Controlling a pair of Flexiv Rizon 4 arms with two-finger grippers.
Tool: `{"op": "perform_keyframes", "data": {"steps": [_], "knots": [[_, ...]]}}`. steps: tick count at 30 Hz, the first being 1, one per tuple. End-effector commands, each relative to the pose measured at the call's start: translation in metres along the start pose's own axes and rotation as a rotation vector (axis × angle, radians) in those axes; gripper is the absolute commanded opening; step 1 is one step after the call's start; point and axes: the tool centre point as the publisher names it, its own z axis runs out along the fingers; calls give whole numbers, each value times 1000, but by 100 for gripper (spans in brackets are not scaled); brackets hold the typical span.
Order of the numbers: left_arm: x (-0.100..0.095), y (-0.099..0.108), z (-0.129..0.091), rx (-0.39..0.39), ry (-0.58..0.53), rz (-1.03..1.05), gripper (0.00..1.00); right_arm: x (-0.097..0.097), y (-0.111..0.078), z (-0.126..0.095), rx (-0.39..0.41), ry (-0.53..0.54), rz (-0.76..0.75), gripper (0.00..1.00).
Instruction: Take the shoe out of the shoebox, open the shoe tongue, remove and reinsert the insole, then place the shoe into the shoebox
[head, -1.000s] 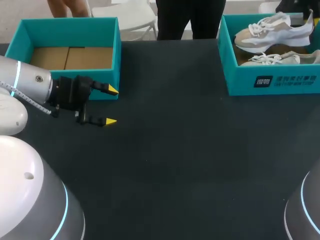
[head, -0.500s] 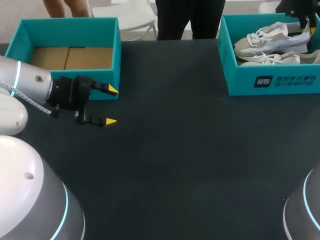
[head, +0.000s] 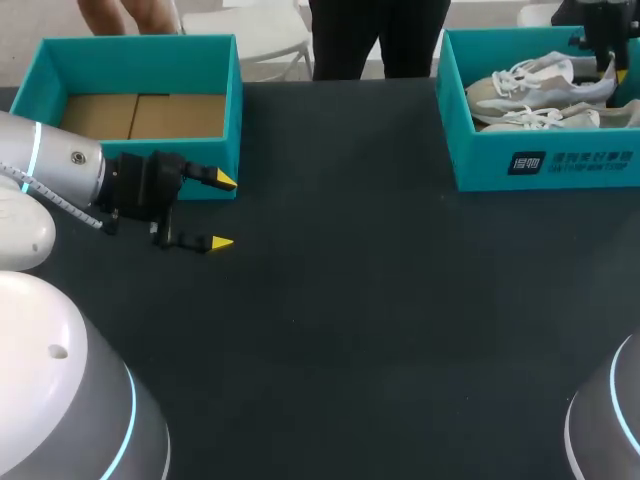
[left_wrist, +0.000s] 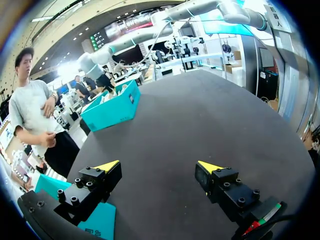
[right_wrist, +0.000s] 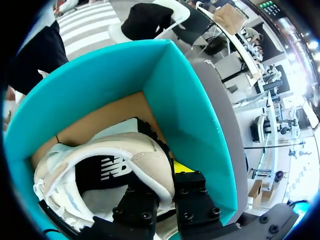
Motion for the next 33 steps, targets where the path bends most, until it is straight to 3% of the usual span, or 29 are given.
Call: {"op": "perform_keyframes", "data": {"steps": [1,6,10,11,17,24,33], "knots": [[0,0,0,-3,1,0,100,5,4,7,13,3,-3,0],[0,0,0,-3,1,0,100,6,6,14,24,13,4,0],[0,0,0,-3,1,0,100,5,9,17,30,21,13,37],[0,0,0,-3,1,0,100,5,9,17,30,22,12,43],[0,0,0,-3,1,0,100,3,13,9,12,41,17,57],[0,0,0,-3,1,0,100,-9,3,-19,-12,96,30,96],[0,0,0,-3,1,0,100,-17,-26,-69,-27,162,30,100]]}}
